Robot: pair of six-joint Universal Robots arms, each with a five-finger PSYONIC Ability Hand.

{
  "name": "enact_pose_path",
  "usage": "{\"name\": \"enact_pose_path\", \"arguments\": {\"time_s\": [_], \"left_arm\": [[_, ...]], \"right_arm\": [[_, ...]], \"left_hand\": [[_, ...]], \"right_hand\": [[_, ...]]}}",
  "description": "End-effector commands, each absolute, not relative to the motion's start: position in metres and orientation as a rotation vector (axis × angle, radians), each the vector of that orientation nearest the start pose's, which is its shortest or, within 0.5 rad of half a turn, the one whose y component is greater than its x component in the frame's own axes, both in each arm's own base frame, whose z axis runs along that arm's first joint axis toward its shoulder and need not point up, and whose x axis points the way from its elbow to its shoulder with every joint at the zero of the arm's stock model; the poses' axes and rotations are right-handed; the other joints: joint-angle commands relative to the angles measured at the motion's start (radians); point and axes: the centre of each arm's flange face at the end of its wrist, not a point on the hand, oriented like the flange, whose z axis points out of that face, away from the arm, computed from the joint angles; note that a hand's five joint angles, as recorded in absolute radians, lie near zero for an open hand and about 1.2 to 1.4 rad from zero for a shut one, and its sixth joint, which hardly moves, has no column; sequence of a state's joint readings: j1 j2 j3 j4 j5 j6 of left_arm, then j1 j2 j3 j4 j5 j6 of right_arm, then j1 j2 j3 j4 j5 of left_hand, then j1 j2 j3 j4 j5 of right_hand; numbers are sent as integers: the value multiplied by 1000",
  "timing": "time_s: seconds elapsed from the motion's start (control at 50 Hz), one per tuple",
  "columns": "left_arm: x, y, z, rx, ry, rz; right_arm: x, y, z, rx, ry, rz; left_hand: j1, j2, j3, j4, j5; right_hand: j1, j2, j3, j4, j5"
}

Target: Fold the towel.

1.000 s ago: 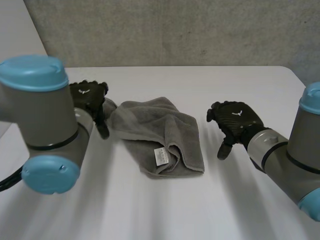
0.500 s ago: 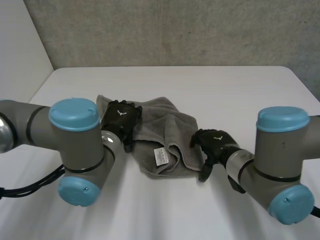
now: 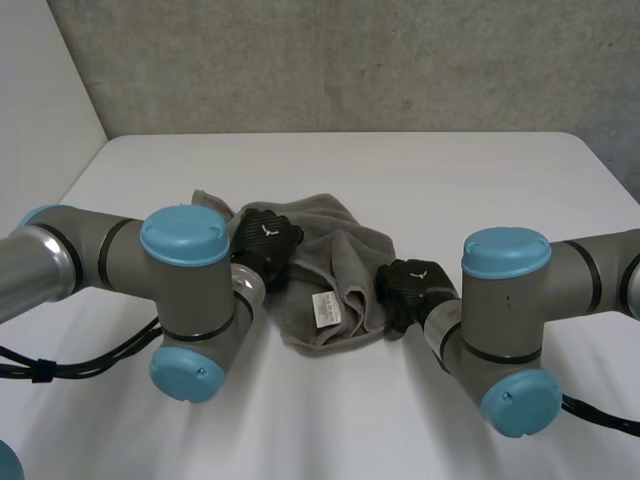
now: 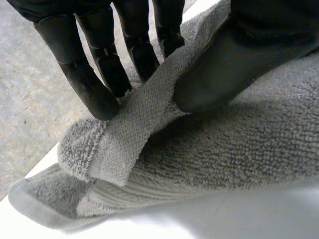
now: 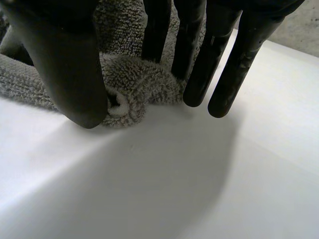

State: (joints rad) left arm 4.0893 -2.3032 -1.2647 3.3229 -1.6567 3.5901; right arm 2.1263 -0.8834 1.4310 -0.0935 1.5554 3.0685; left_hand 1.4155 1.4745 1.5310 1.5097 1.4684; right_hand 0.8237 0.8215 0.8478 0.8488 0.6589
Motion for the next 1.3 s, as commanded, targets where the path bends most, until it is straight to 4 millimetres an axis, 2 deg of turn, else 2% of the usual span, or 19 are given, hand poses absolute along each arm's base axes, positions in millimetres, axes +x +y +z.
{"name": "enact_pose_path", "arguments": {"time_s": [0.02, 0.16, 0.3, 0.42, 0.58, 0.72, 0.8, 0.9, 0.92, 0.96, 0.98, 1.0, 1.02, 1.06, 1.08, 1.1, 1.12, 1.24, 1.3], "left_arm": [[-349, -274, 166, 1175, 2152, -2049], [-345, -269, 197, 1088, 2158, -2158], [-342, -265, 204, 1037, 2208, -2187], [-339, -261, 198, 1048, 2230, -2156], [-333, -265, 198, 1019, 2236, -2139], [-329, -269, 224, 955, 2191, -2225], [-325, -274, 232, 907, 2181, -2254], [-319, -279, 238, 839, 2195, -2270], [-319, -279, 239, 825, 2203, -2275], [-318, -279, 237, 816, 2219, -2271], [-318, -279, 236, 810, 2228, -2271], [-317, -279, 234, 804, 2241, -2265], [-317, -279, 234, 804, 2241, -2265], [-317, -278, 233, 799, 2252, -2263], [-317, -278, 233, 799, 2252, -2263], [-316, -279, 234, 788, 2255, -2265], [-314, -281, 234, 778, 2255, -2266], [-308, -289, 238, 729, 2256, -2277], [-299, -299, 243, 681, 2232, -2292]], "right_arm": [[312, -260, 122, -753, 2324, -1517], [312, -258, 131, -751, 2305, -1529], [314, -257, 130, -755, 2301, -1526], [316, -255, 129, -752, 2296, -1517], [317, -256, 131, -682, 2291, -1498], [318, -251, 131, -659, 2302, -1455], [321, -247, 129, -675, 2298, -1439], [324, -247, 119, -695, 2315, -1422], [324, -247, 119, -695, 2315, -1422], [325, -249, 117, -697, 2315, -1423], [325, -249, 117, -697, 2315, -1423], [325, -249, 117, -695, 2314, -1427], [325, -249, 117, -695, 2314, -1427], [322, -252, 117, -689, 2320, -1432], [322, -252, 117, -689, 2320, -1432], [322, -253, 117, -689, 2318, -1428], [322, -253, 119, -691, 2315, -1430], [320, -252, 127, -701, 2299, -1453], [321, -250, 140, -705, 2254, -1476]], "left_hand": [[-19, -78, -135, -113, -247], [-19, -78, -135, -113, -247], [-19, -78, -135, -113, -247], [-19, -78, -135, -113, -247], [-19, -78, -135, -113, -247], [-19, -78, -135, -113, -247], [-19, -78, -135, -113, -247], [-19, -78, -135, -113, -247], [-19, -78, -135, -113, -247], [-19, -78, -135, -113, -247], [-19, -78, -135, -113, -247], [-19, -78, -135, -113, -247], [-19, -78, -135, -113, -247], [-19, -78, -135, -113, -247], [-19, -78, -135, -113, -247], [-19, -78, -135, -113, -247], [-19, -78, -135, -113, -247], [-19, -78, -135, -113, -247], [-19, -78, -135, -113, -247]], "right_hand": [[-60, -58, -84, -85, -70], [-102, -99, -126, -127, -111], [-266, -263, -290, -291, -275], [-395, -393, -419, -420, -405], [-410, -408, -434, -435, -420], [-521, -519, -545, -546, -531], [-495, -493, -519, -520, -505], [-191, -188, -215, -216, -200], [-190, -188, -214, -215, -199], [-29, -27, -53, -54, -39], [-28, -26, -52, -53, -38], [97, 99, 73, 72, 87], [98, 100, 74, 73, 88], [337, 340, 313, 312, 328], [339, 341, 315, 314, 329], [528, 530, 504, 503, 518], [572, 574, 548, 547, 562], [573, 575, 548, 547, 563], [573, 575, 548, 547, 563]]}}
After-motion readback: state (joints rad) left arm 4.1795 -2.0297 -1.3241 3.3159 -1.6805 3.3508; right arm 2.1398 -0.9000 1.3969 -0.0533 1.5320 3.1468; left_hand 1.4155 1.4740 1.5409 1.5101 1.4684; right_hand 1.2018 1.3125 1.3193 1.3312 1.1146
